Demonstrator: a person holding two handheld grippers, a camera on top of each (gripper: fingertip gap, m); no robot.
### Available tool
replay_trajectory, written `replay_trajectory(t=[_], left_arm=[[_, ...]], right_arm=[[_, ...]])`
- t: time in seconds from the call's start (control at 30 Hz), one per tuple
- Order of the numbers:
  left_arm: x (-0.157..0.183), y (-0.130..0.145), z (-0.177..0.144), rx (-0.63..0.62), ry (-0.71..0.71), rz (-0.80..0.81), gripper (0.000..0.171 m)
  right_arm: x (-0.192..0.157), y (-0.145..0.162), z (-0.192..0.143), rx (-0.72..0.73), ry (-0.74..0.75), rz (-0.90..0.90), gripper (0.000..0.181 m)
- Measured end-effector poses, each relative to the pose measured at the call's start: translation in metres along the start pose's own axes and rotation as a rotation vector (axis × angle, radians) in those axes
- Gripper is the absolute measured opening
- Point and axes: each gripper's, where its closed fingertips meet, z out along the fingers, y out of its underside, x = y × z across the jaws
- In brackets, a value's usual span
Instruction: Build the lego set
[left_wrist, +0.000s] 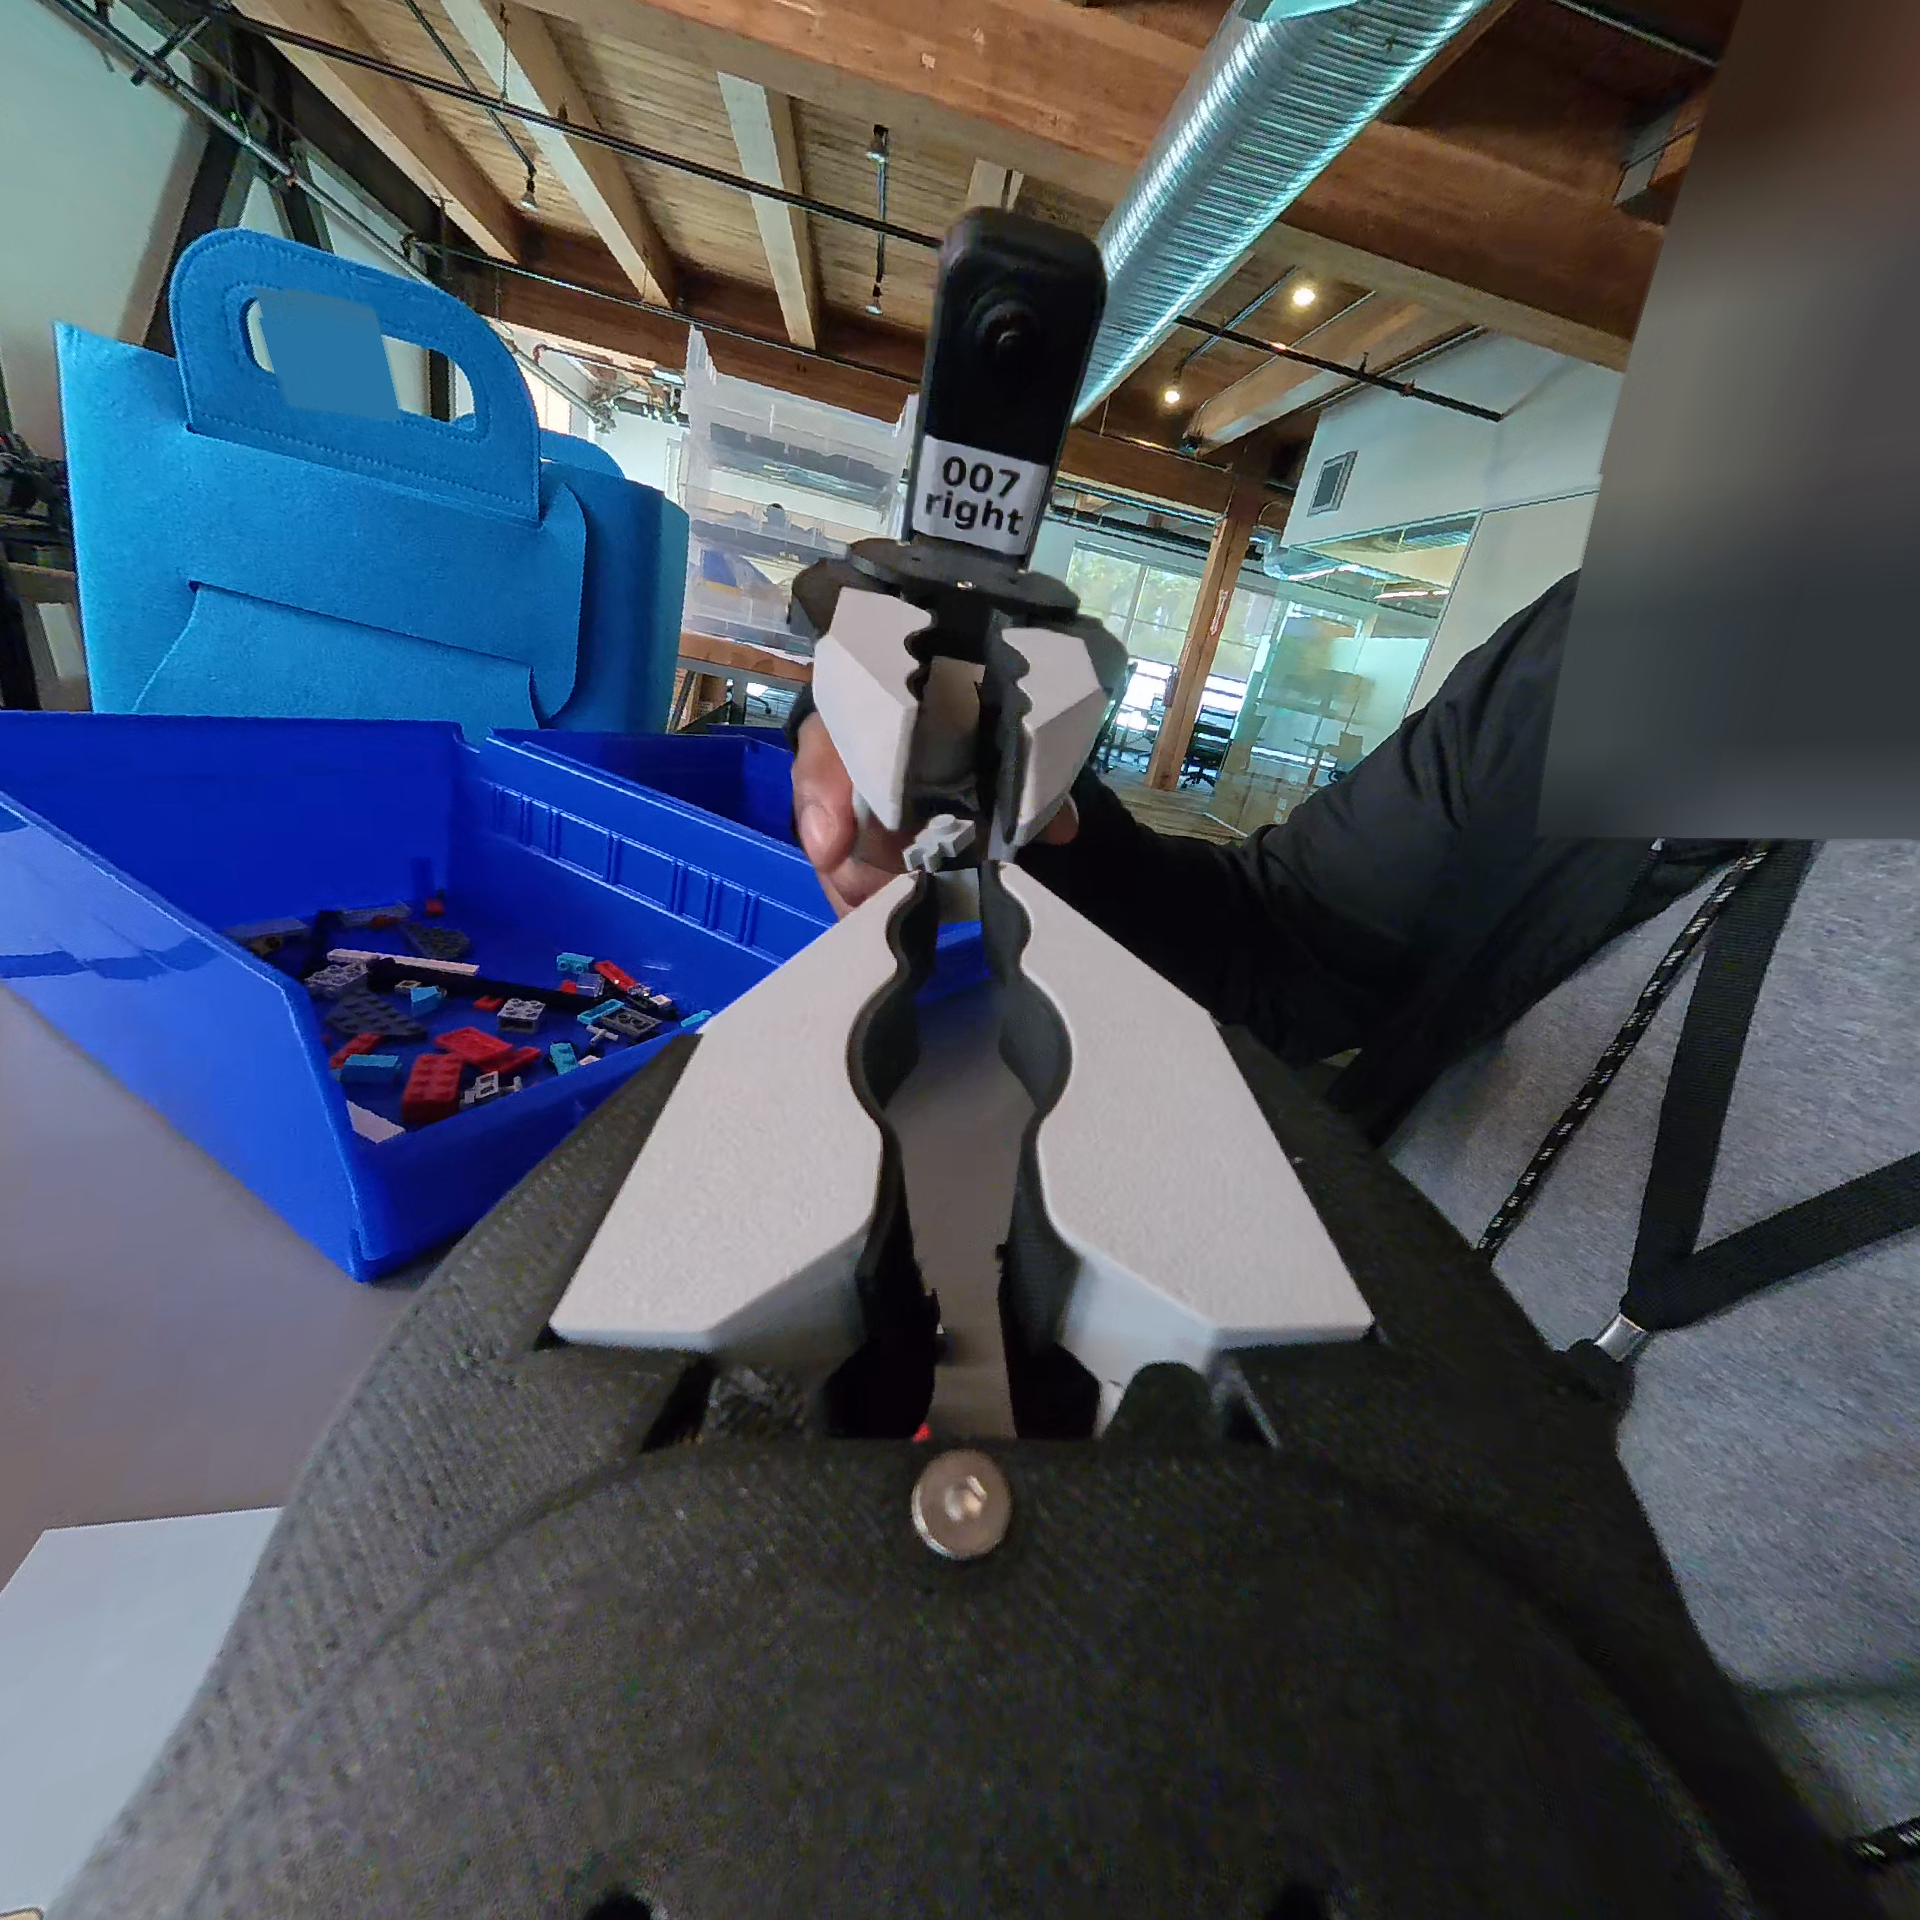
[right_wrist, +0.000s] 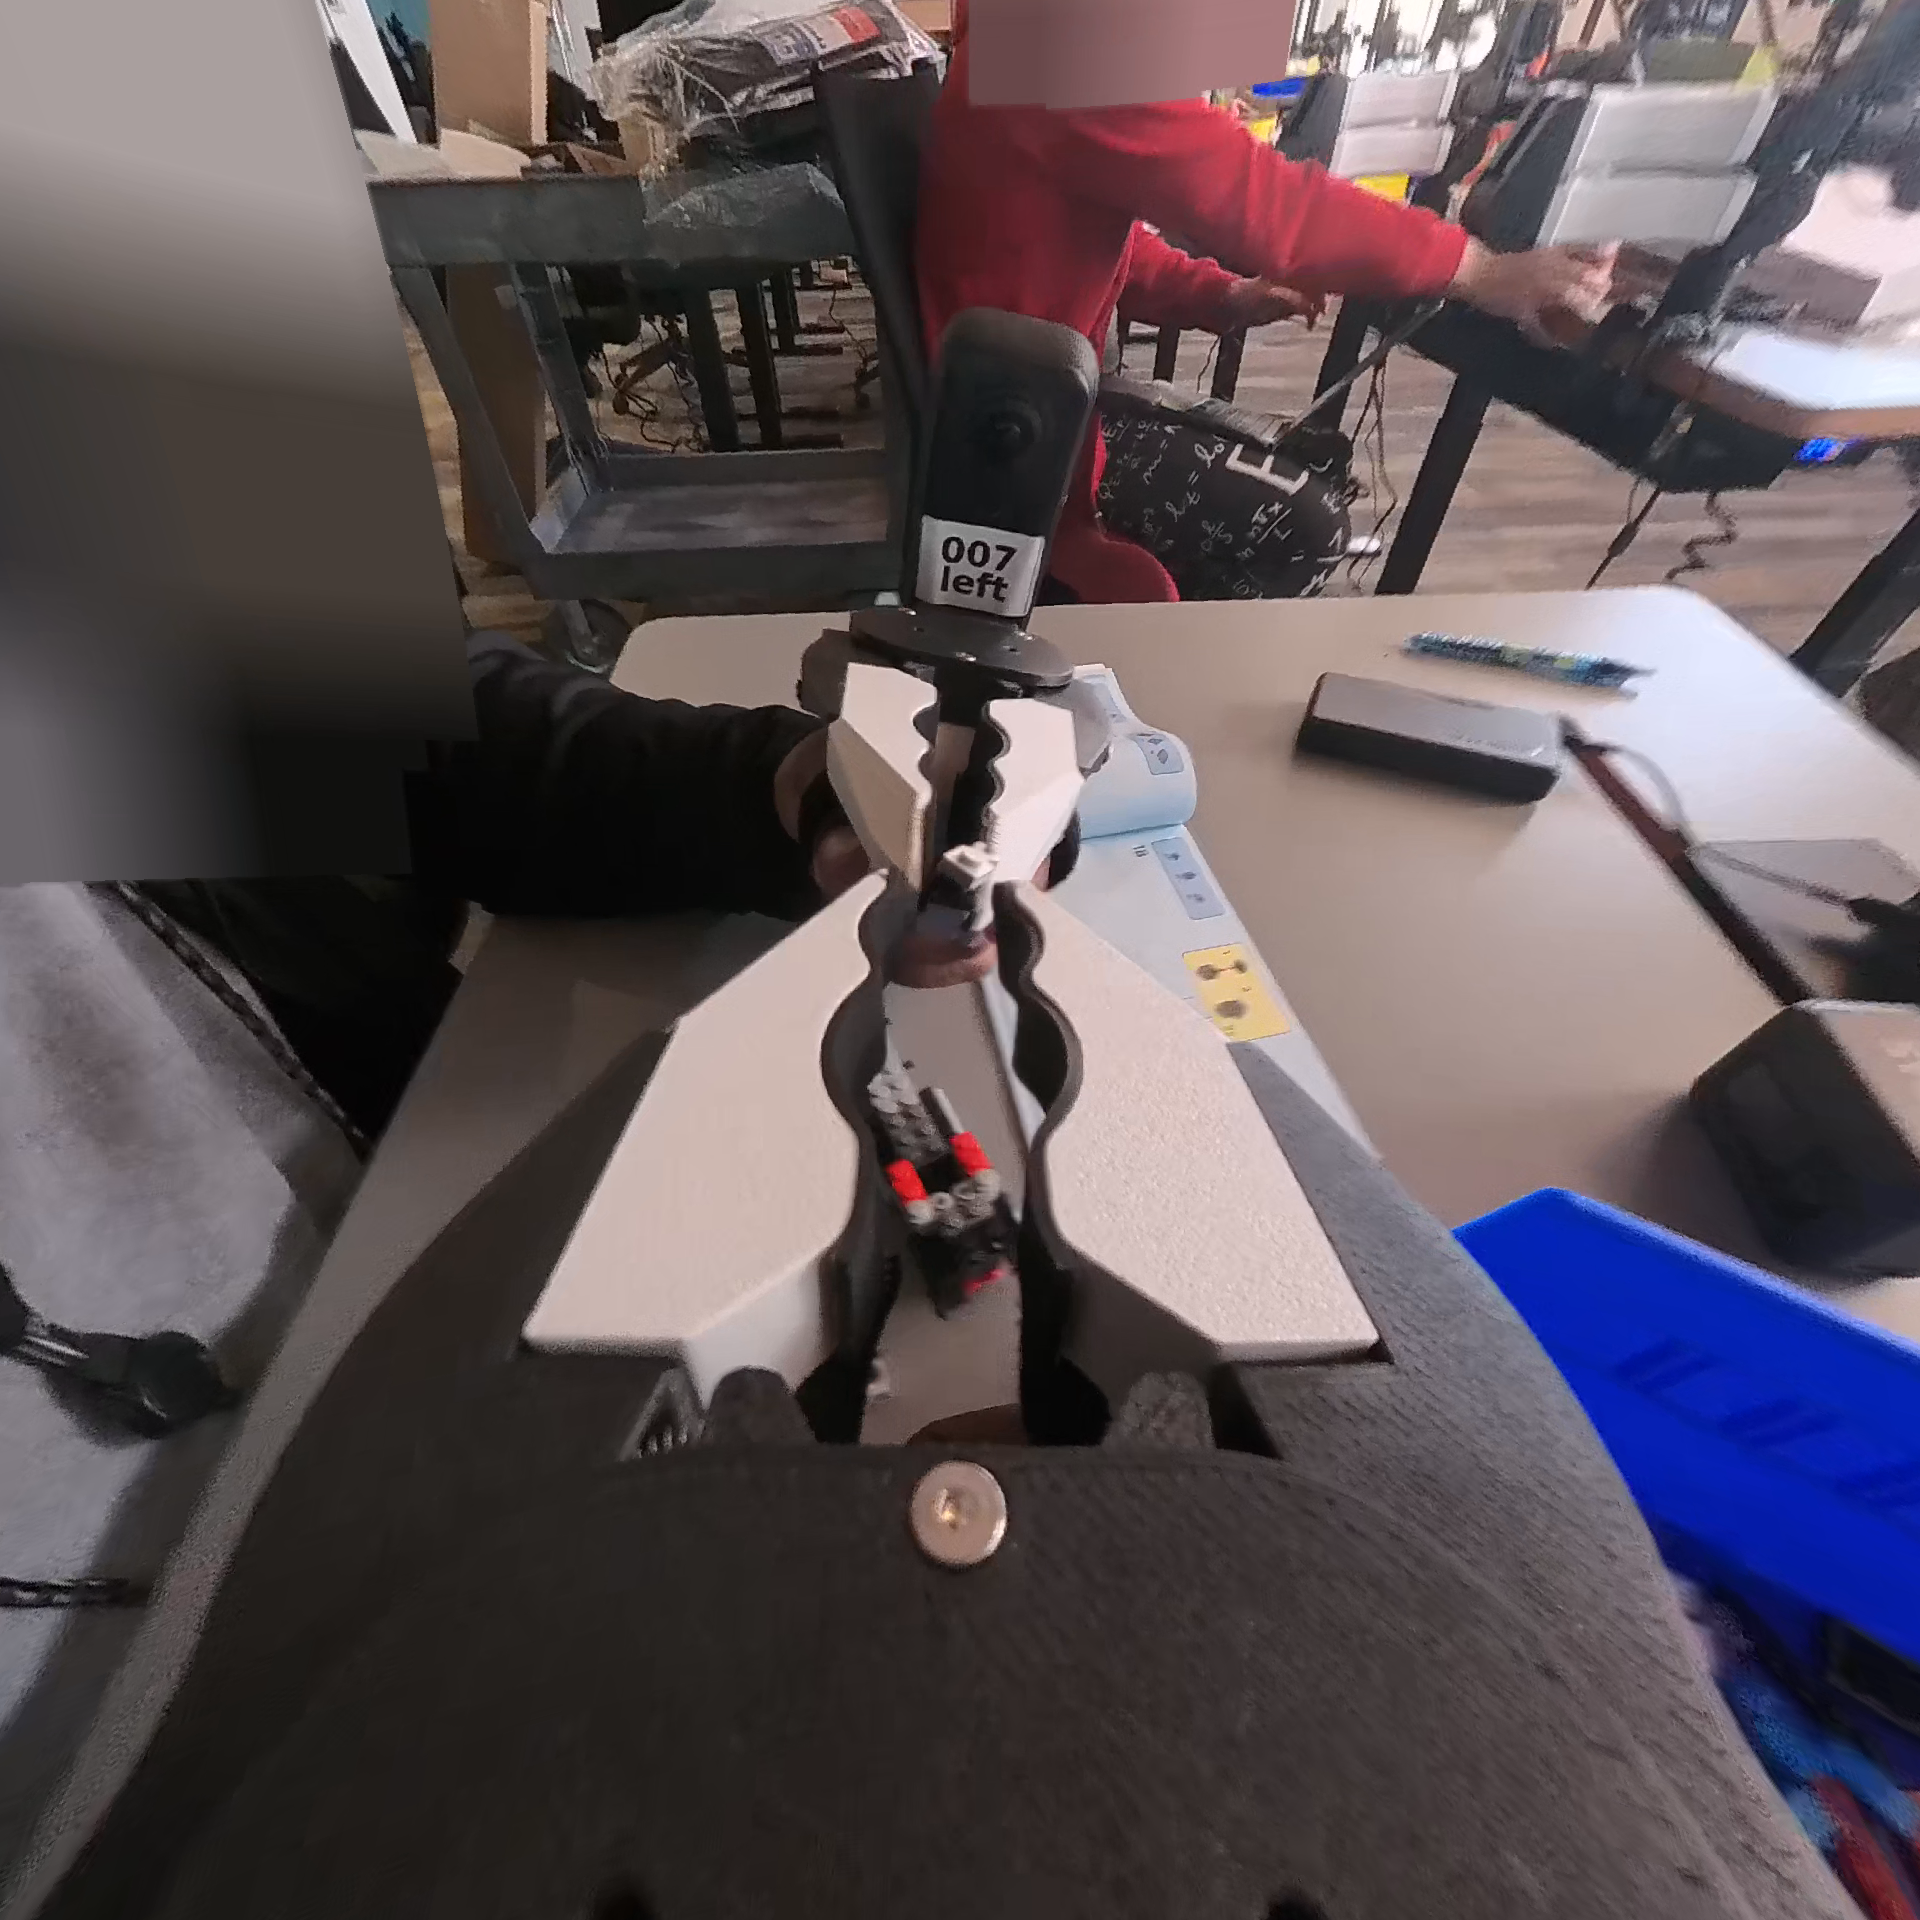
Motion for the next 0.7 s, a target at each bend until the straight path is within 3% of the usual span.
replay_trajectory(t=[0.1, 0.37, 0.53, 0.7], left_arm=[[0.000, 0.000, 0.000, -0.003, 0.002, 0.002, 0.008], [0.001, 0.001, 0.001, -0.009, 0.006, -0.001, 0.008], [0.001, 0.001, 0.001, -0.011, 0.007, -0.001, 0.008], [0.002, 0.003, 0.002, -0.017, 0.009, -0.003, 0.008]], right_arm=[[0.004, 0.000, -0.005, 0.021, 0.035, -0.137, 0.026], [0.006, 0.023, 0.003, -0.052, 0.243, -0.812, 0.052], [0.001, 0.008, 0.005, -0.001, 0.342, -0.995, 0.060], [-0.003, 0.008, 0.009, -0.016, 0.357, -1.055, 0.053]])
